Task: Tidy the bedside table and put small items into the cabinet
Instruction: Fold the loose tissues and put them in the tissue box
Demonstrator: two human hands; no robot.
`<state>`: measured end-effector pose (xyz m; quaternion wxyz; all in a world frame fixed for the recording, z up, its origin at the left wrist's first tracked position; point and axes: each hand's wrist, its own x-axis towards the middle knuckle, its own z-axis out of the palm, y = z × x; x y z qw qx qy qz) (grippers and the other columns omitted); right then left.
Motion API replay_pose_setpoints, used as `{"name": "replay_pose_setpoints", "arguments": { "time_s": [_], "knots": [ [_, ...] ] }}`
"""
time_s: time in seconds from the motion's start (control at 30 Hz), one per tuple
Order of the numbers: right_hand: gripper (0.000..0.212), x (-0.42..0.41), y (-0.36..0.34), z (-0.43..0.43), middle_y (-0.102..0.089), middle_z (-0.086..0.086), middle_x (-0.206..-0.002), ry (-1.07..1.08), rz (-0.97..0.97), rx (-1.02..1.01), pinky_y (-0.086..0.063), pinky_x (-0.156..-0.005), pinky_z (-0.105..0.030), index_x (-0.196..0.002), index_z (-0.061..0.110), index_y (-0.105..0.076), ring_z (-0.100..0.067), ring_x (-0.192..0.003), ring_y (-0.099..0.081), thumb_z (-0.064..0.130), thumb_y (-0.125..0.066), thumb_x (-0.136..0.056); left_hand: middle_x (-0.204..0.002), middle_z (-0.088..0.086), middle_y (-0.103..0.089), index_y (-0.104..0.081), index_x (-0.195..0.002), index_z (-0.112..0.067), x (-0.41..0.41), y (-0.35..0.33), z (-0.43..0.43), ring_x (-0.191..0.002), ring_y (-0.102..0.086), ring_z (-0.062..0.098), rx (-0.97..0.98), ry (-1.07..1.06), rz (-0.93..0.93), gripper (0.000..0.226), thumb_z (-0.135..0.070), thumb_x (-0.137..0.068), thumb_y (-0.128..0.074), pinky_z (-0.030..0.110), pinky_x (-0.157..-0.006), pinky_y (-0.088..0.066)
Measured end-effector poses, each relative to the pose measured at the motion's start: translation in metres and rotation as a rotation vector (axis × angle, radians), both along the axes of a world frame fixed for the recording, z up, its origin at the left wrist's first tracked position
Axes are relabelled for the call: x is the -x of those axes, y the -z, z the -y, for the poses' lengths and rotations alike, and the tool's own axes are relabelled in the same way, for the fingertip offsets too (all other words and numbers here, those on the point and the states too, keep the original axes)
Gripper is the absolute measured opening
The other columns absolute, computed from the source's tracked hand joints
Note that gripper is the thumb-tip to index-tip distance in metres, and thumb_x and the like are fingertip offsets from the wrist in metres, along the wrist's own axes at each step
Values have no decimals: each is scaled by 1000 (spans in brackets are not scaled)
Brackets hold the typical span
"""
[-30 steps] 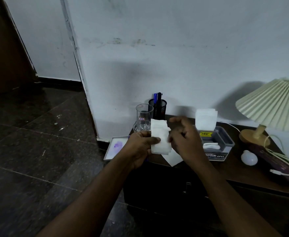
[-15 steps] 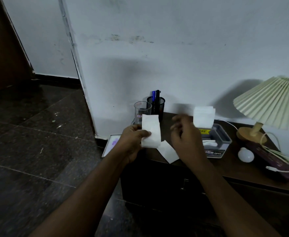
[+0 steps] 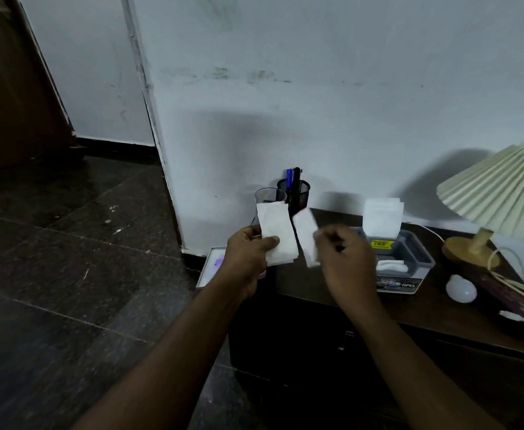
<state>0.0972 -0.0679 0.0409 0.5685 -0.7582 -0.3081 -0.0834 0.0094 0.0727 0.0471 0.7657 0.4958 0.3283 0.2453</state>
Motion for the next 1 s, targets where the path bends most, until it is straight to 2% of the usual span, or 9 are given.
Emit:
{"name": "replay_pose_setpoints", "arguments": {
  "time_s": [0.03, 0.1, 0.23, 0.3, 0.37, 0.5, 0.67, 0.77, 1.0],
  "knots": [
    [12, 2, -9, 2, -68, 6, -74, 6, -23, -151, -52, -62, -29, -84, 27, -70, -12, -68, -64, 27, -65, -95, -123, 21, -69, -60, -127, -2, -1, 0, 1, -110, -67, 47, 6, 2, 0, 34, 2, -94, -67, 43, -58, -64],
    [10, 6, -18, 5, -67, 6, -83, 58, 215, -171, -51, -66, -33, -90, 25, -70, -17, -76, -63, 28, -64, -96, -120, 20, -71, -61, -126, 0, -5, 2, 6, -106, -70, 41, 35, 24, 27, 35, 4, -92, -68, 47, -78, -64],
    [9, 7, -7, 3, -69, -7, -99, 203, 798, 188, -44, -70, -25, -97, 9, -73, -20, -86, -63, 15, -66, -96, -95, 14, -79, -66, -113, 3, -11, 8, 17, -83, -78, 29, 60, 93, 133, 23, 8, -91, -67, 37, -65, -64],
    [24, 7, 3, 1, -72, -8, -104, 238, 904, 402, -44, -73, -24, -101, 9, -73, -19, -95, -65, 20, -52, -104, -95, 13, -80, -67, -114, 4, -13, 10, 20, -82, -78, 27, 39, 96, 138, 23, 8, -91, -67, 34, -64, -63],
    [31, 3, 1, 2, -71, -8, -104, 288, 834, 381, -47, -73, -28, -102, 10, -72, -22, -93, -65, 23, -45, -107, -96, 15, -79, -67, -114, 6, -14, 11, 19, -83, -78, 29, 40, 73, 142, 23, 8, -91, -67, 35, -64, -63],
    [18, -7, -12, 8, -66, -11, -91, 392, 820, 98, -54, -60, -38, -89, 5, -69, -27, -77, -63, 14, -58, -100, -111, 18, -75, -63, -119, 3, -13, 12, 11, -100, -74, 37, 47, 46, 105, 29, 6, -91, -69, 49, -81, -64],
    [17, 3, 1, 0, -69, -8, -102, 195, 778, 406, -51, -67, -30, -96, 11, -74, -22, -82, -67, 19, -60, -99, -98, 14, -80, -69, -109, -1, -14, 15, 18, -86, -78, 27, 26, 128, 171, 18, 6, -92, -67, 31, -65, -62],
    [10, 8, 1, -6, -67, -9, -97, 132, 643, 387, -53, -58, -34, -93, 10, -74, -26, -73, -67, 17, -68, -93, -103, 12, -79, -71, -109, -7, -15, 17, 20, -94, -77, 27, -8, 156, 181, 17, -1, -93, -68, 31, -70, -63],
    [17, 13, 1, -8, -65, -8, -96, 92, 531, 418, -53, -60, -35, -98, 13, -73, -27, -74, -68, 25, -62, -99, -110, 11, -78, -68, -121, -6, -15, 21, 17, -101, -76, 29, -12, 186, 174, 27, -4, -95, -67, 41, -86, -63]
  ]
}}
